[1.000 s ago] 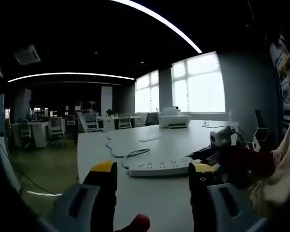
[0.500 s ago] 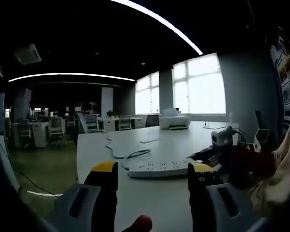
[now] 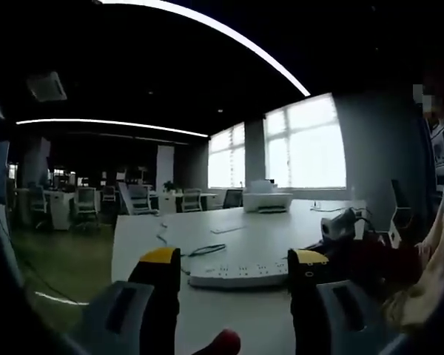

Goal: Pick up the power strip scattered on the table, fix it on the side mounting bracket of the table, and press the switch

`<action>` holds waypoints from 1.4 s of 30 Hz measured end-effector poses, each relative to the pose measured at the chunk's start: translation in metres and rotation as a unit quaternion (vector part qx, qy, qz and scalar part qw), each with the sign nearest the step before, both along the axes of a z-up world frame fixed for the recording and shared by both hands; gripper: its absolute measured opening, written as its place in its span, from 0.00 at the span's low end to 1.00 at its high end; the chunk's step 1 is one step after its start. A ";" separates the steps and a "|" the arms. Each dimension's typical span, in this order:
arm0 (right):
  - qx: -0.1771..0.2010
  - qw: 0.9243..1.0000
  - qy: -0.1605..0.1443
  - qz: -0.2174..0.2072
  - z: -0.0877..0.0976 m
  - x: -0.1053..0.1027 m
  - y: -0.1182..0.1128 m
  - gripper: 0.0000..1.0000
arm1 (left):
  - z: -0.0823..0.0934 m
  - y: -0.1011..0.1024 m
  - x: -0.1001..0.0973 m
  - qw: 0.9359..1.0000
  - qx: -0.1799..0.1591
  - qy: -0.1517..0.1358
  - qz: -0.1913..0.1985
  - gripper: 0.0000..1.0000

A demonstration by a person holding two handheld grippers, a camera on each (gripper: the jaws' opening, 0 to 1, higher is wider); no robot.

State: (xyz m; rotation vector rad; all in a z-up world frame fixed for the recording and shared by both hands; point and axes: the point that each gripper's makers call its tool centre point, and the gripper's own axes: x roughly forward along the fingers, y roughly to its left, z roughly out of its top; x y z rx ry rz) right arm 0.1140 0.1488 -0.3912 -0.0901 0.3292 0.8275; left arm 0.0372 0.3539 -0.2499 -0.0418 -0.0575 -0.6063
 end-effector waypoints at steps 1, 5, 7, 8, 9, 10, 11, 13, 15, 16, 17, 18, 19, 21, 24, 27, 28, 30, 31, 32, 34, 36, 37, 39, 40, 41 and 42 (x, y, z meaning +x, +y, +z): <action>0.002 1.000 0.003 0.000 0.000 0.000 0.000 0.45 | -0.001 0.001 0.001 1.000 -0.001 0.002 0.001 0.63; 0.017 1.000 0.017 -0.002 0.002 0.000 -0.001 0.45 | 0.002 -0.002 0.002 1.000 -0.017 0.011 -0.009 0.64; 0.030 0.999 0.028 -0.003 0.003 0.000 -0.001 0.45 | 0.004 -0.004 0.003 0.999 -0.030 0.013 -0.015 0.66; 0.035 0.999 0.032 -0.003 0.003 0.001 -0.002 0.46 | 0.004 -0.005 0.004 0.999 -0.038 0.021 -0.016 0.69; 0.035 0.999 0.031 -0.003 0.002 0.001 -0.002 0.46 | 0.005 -0.005 0.004 0.998 -0.047 0.030 -0.016 0.71; 0.037 0.999 0.033 -0.002 0.002 0.001 -0.002 0.45 | 0.005 -0.006 0.005 0.998 -0.045 0.028 -0.018 0.72; 0.039 0.999 0.036 -0.002 0.001 0.001 -0.002 0.45 | 0.006 -0.009 0.004 0.999 -0.041 0.027 -0.017 0.71; 0.041 0.998 0.040 0.000 0.000 0.000 -0.002 0.45 | 0.006 -0.011 0.005 0.999 -0.034 0.028 -0.016 0.72; 0.045 0.998 0.047 0.002 -0.001 0.000 -0.002 0.45 | 0.007 -0.015 0.005 0.999 -0.032 0.030 -0.018 0.72; 0.049 0.997 0.052 0.002 0.000 0.001 -0.002 0.45 | 0.007 -0.017 0.005 0.999 -0.030 0.031 -0.018 0.72; 0.053 0.997 0.057 0.002 0.000 0.001 -0.002 0.45 | 0.007 -0.018 0.006 0.999 -0.028 0.032 -0.018 0.72; 0.058 0.996 0.062 0.003 0.001 0.001 -0.003 0.45 | 0.006 -0.020 0.006 0.999 -0.025 0.035 -0.019 0.72; 0.061 0.996 0.066 0.003 0.001 0.002 -0.004 0.46 | 0.006 -0.022 0.007 0.999 -0.023 0.037 -0.020 0.72; 0.067 0.995 0.075 0.005 0.000 0.002 -0.004 0.46 | 0.005 -0.026 0.010 0.998 -0.028 0.046 -0.021 0.71; 0.075 0.994 0.085 0.004 -0.001 0.002 -0.004 0.46 | -0.001 -0.037 0.011 0.991 -0.074 0.105 -0.048 0.70; 0.072 0.994 0.086 0.006 -0.001 0.000 -0.003 0.46 | -0.001 -0.039 0.018 0.984 -0.113 0.127 -0.054 0.72; 0.073 0.993 0.088 0.006 -0.001 0.000 -0.003 0.46 | -0.001 -0.038 0.021 0.981 -0.130 0.135 -0.054 0.72; 0.080 0.992 0.093 0.006 0.000 0.000 -0.004 0.46 | -0.003 -0.037 0.026 0.974 -0.160 0.151 -0.051 0.76; 0.081 0.992 0.094 0.007 0.000 0.000 -0.004 0.46 | -0.004 -0.037 0.027 0.971 -0.173 0.159 -0.051 0.78; 0.081 0.992 0.094 0.007 0.000 0.000 -0.004 0.46 | -0.005 -0.037 0.029 0.967 -0.187 0.166 -0.051 0.82; 0.080 0.992 0.093 0.008 0.000 -0.002 -0.003 0.46 | -0.008 -0.035 0.033 0.958 -0.214 0.186 -0.036 0.95; 0.080 0.992 0.095 0.007 0.000 0.000 -0.004 0.46 | -0.010 -0.035 0.033 0.959 -0.210 0.186 -0.035 0.95; 0.081 0.992 0.096 0.008 -0.001 0.001 -0.004 0.46 | -0.011 -0.036 0.033 0.958 -0.212 0.189 -0.033 0.95; 0.083 0.992 0.098 0.008 -0.001 0.002 -0.005 0.46 | -0.011 -0.038 0.033 0.952 -0.234 0.195 -0.038 0.95; 0.082 0.992 0.098 0.008 -0.001 0.002 -0.005 0.46 | -0.010 -0.040 0.032 0.949 -0.242 0.196 -0.042 0.95; 0.082 0.992 0.098 0.009 -0.002 0.002 -0.005 0.46 | -0.011 -0.041 0.032 0.947 -0.250 0.199 -0.044 0.96; 0.082 0.992 0.099 0.009 -0.002 0.002 -0.006 0.46 | -0.012 -0.043 0.032 0.943 -0.258 0.203 -0.046 0.96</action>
